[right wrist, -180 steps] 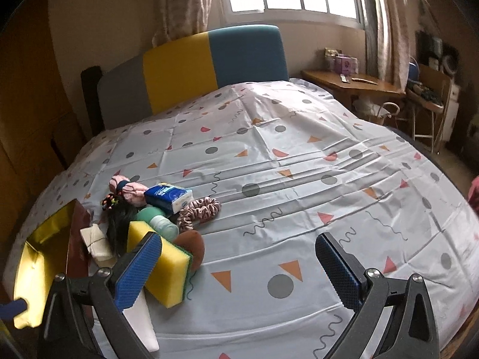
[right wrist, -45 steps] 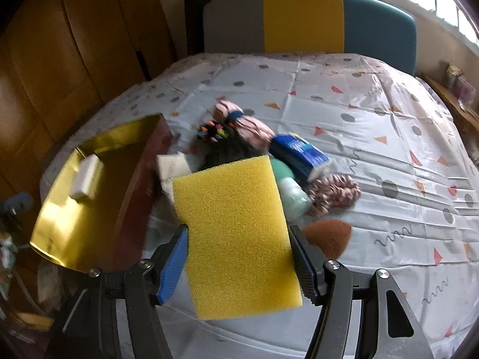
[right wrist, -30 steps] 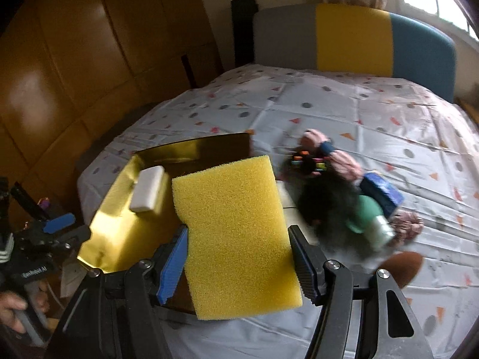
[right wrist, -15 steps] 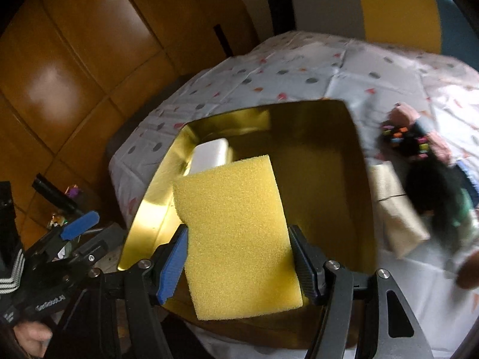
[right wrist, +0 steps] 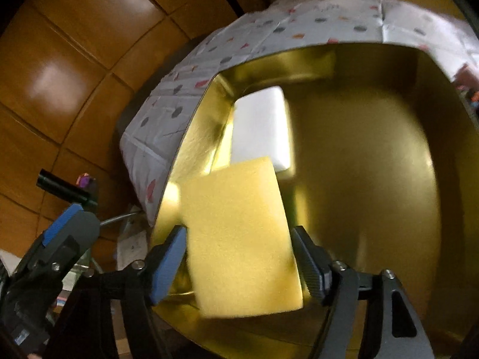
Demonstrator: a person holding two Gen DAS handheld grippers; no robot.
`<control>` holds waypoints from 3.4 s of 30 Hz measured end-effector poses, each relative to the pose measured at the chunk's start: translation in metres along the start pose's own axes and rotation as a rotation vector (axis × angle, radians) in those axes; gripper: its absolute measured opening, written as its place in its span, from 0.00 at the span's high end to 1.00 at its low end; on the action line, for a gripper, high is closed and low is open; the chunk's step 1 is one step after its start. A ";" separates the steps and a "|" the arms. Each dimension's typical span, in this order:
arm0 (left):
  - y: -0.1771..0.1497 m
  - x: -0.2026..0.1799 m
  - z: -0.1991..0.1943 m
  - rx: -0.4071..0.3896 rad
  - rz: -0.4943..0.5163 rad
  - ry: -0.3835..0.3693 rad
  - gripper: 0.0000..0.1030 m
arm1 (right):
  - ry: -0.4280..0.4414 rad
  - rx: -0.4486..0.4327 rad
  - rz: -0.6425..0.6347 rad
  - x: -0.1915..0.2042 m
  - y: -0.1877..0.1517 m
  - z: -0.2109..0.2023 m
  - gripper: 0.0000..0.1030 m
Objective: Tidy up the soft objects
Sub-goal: 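Carry the yellow sponge into the tray and open the right gripper, then move the left gripper to the cream knitted cloth and grasp it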
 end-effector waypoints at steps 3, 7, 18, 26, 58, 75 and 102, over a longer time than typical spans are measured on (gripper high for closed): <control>0.001 -0.001 -0.003 -0.009 0.013 0.004 0.19 | 0.013 -0.018 -0.008 0.001 -0.002 -0.005 0.13; 0.001 -0.007 -0.005 -0.011 0.022 -0.001 0.19 | 0.019 -0.056 -0.009 -0.003 -0.004 -0.021 0.10; -0.004 -0.035 -0.008 -0.002 0.093 -0.025 0.19 | -0.171 -0.219 -0.011 -0.050 -0.009 -0.089 0.10; -0.006 -0.067 -0.006 0.019 0.170 -0.053 0.19 | -0.301 -0.306 0.029 -0.110 -0.022 -0.149 0.10; -0.032 -0.343 0.052 0.561 0.472 -0.463 0.40 | -0.438 -0.499 0.388 -0.309 -0.087 -0.272 0.09; -0.031 -0.370 0.134 0.617 0.320 -0.278 0.39 | -0.382 -0.560 0.453 -0.318 -0.093 -0.290 0.07; -0.031 -0.375 0.095 0.317 1.209 -0.056 0.32 | -0.375 -0.556 0.494 -0.325 -0.097 -0.290 0.06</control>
Point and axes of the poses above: each gripper's, at about its wrist camera, not at the fingertips, and z roughly the way its jaws point, x to its left, y to its top, the point moved 9 cm from there along z, roughly the way its jaws point, and after that the axes turned 12 degrees about x, right-handed, at the moved point
